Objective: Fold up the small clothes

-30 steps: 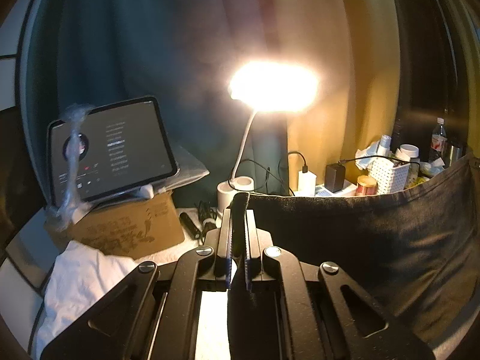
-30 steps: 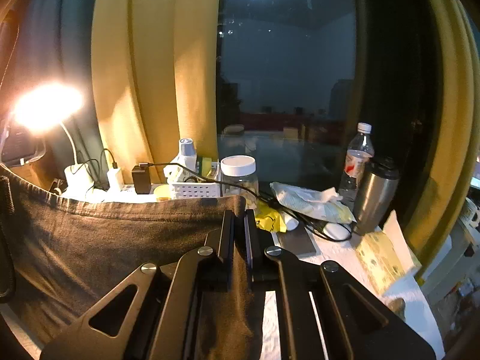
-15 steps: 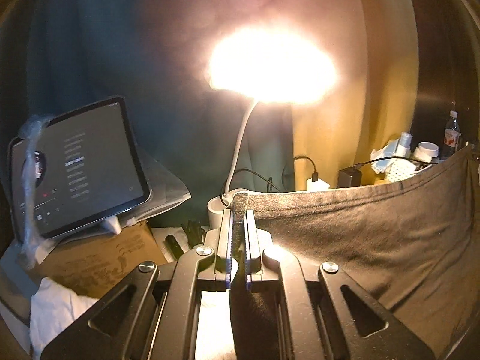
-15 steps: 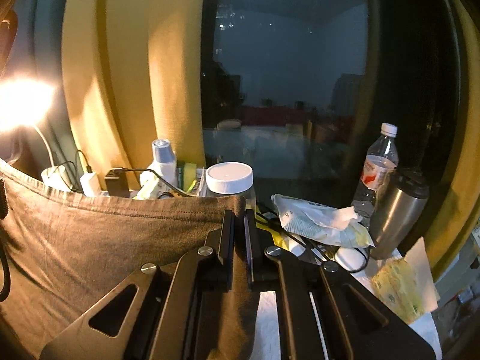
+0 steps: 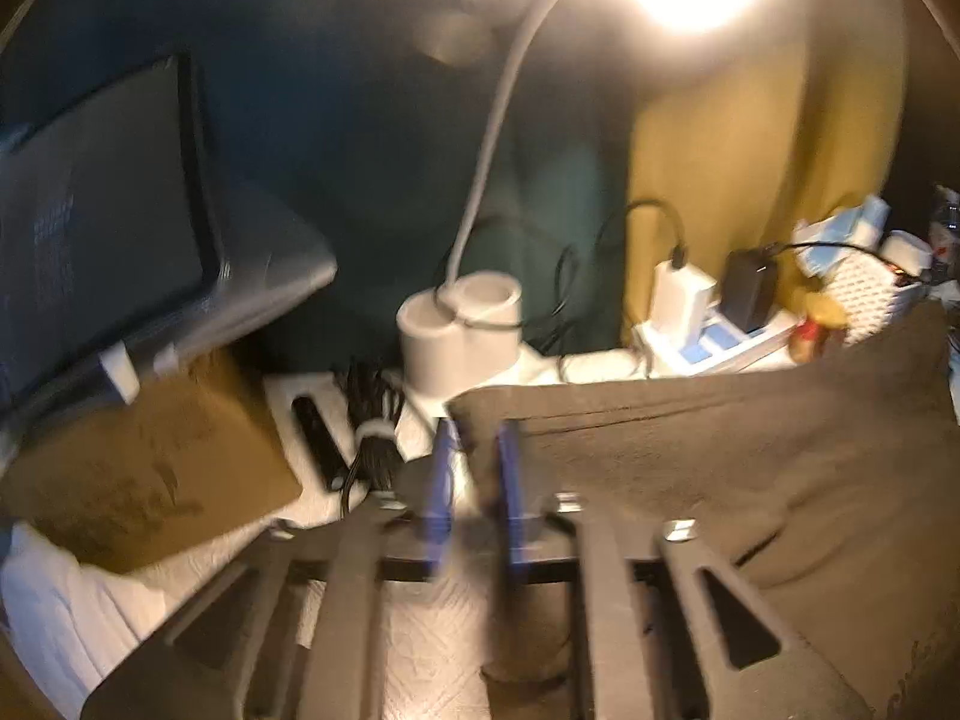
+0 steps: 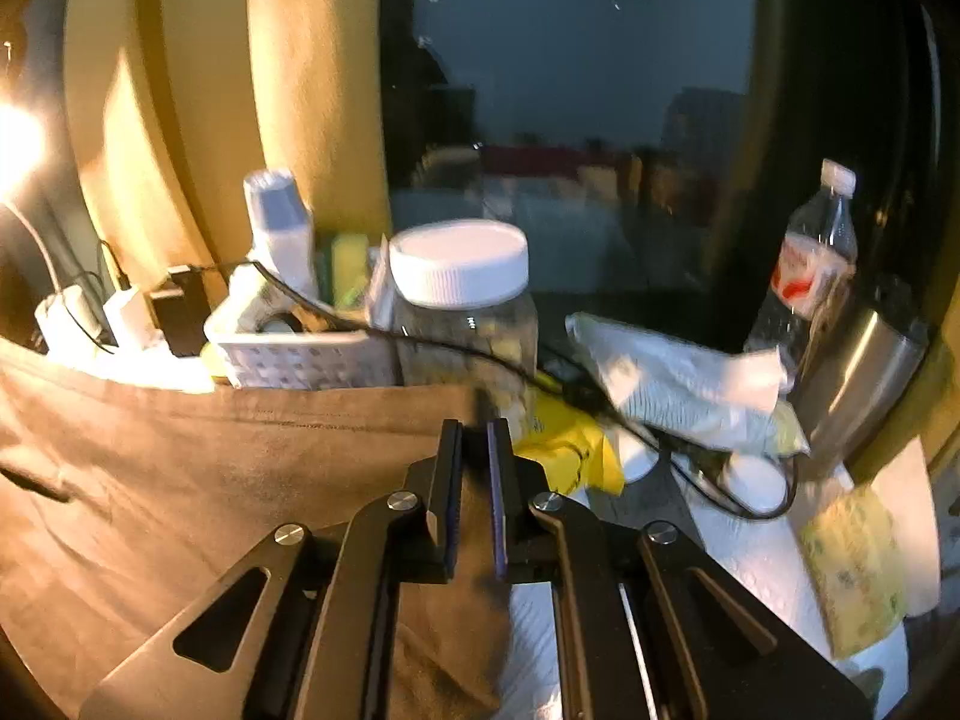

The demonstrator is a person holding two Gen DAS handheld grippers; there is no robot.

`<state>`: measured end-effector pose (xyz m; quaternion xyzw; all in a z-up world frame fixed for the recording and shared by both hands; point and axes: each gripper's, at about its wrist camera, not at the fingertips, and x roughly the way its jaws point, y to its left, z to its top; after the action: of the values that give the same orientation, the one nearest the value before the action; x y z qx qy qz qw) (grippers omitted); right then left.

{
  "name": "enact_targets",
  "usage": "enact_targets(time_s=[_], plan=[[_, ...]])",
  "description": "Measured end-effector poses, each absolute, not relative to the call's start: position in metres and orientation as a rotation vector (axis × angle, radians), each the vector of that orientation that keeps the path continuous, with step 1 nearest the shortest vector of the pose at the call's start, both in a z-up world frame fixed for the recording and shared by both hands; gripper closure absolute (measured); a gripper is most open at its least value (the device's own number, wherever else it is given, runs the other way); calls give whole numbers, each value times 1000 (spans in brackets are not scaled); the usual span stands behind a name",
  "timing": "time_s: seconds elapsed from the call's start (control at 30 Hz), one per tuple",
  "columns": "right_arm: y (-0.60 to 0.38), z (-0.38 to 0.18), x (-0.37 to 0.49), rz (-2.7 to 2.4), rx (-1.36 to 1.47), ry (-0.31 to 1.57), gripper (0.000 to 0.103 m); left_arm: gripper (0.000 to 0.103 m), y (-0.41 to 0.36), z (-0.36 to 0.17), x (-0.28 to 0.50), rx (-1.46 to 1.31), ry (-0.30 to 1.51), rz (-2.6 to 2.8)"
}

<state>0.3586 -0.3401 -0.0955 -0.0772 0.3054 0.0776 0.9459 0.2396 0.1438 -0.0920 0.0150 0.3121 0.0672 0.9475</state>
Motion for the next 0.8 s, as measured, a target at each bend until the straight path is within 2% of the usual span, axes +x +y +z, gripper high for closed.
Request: enact_targets(time_s=[0.03,0.07,0.1,0.13,0.53,0.8], plan=[[-341,-100,359,167,-152,640,89,35,148,-95,238,7,641,144],[-342,-101,358,168,-147,646,75,28,150,-95,235,-12,640,148],[-344,-102,354,170,-141,647,62,27,153,-95,230,-36,636,147],[-345,-102,348,175,-140,645,59,27,155,-95,225,-48,641,149],[-401,-138,252,134,-71,795,59,27,161,-134,138,-150,762,160],[-413,-147,193,154,-8,845,59,27,148,-142,95,-185,781,131]])
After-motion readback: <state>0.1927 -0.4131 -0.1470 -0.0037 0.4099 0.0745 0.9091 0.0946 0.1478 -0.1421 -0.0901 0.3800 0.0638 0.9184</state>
